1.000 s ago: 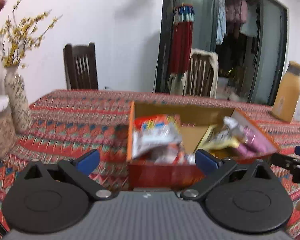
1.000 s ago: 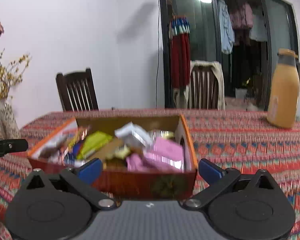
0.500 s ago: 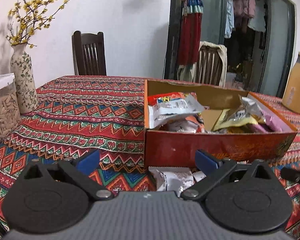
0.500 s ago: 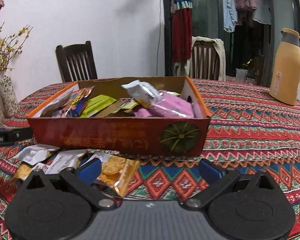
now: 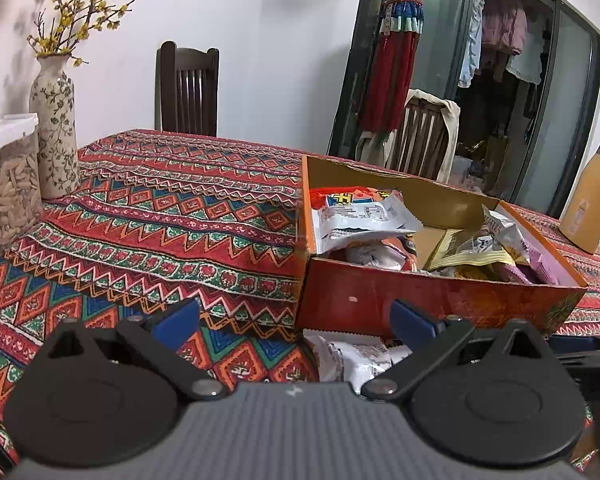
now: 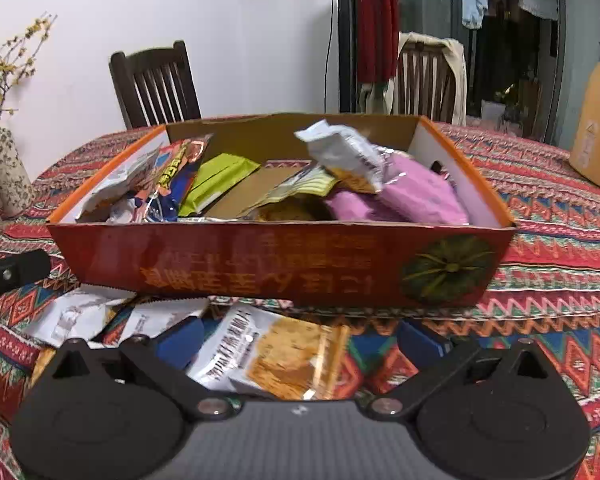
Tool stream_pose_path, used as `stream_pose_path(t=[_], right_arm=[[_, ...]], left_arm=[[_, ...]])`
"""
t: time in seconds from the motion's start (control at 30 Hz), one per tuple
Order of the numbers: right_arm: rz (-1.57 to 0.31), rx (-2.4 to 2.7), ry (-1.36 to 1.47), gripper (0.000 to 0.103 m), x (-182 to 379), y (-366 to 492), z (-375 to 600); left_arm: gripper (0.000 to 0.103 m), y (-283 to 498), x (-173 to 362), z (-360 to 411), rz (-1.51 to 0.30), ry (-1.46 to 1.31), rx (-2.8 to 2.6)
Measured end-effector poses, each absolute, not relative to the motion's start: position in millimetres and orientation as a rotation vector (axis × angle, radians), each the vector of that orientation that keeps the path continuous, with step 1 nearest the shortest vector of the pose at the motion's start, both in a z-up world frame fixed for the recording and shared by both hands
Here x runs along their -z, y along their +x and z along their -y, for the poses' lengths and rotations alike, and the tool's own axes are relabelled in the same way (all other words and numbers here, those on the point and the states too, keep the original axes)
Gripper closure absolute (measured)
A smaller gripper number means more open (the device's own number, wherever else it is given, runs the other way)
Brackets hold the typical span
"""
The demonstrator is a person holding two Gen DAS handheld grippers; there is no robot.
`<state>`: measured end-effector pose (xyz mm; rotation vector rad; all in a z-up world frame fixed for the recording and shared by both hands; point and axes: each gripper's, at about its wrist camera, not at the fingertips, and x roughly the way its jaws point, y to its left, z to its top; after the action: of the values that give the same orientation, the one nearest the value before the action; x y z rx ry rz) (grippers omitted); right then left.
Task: Organize snacks
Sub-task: 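Grasp a white cracker packet with the right gripper, then grasp a white packet with the left gripper while the right holds its cracker packet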
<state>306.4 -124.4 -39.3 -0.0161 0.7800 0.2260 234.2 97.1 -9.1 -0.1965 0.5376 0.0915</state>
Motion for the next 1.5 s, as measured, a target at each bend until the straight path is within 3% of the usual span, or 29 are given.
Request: stream_pose_path(t=[0.67, 0.9, 0.97, 1.07, 1.5], right_arm=[[-0.797, -0.212, -0.057, 0.001, 55, 310, 115], [-0.771, -0.270, -0.075, 0.031, 47, 296, 118], [-0.763, -0.279, -0.074, 0.047, 45, 293, 122], [-0.753, -0.285, -0.059, 0.056, 43, 290, 131], [-0.623, -0.234, 0.024, 0.059, 30, 253, 174]], left_arm=[[0.000, 232, 8, -109, -0.535, -0.275, -0.089], [0.000, 234, 10, -119, -0.550, -0.323, -0.120], [0.000, 234, 10, -119, -0.552, -0.325, -0.121], [0.000, 235, 11, -118, -0.555, -0.321, -0.123], [0.000, 239, 14, -115, -0.576, -0.309, -0.135]])
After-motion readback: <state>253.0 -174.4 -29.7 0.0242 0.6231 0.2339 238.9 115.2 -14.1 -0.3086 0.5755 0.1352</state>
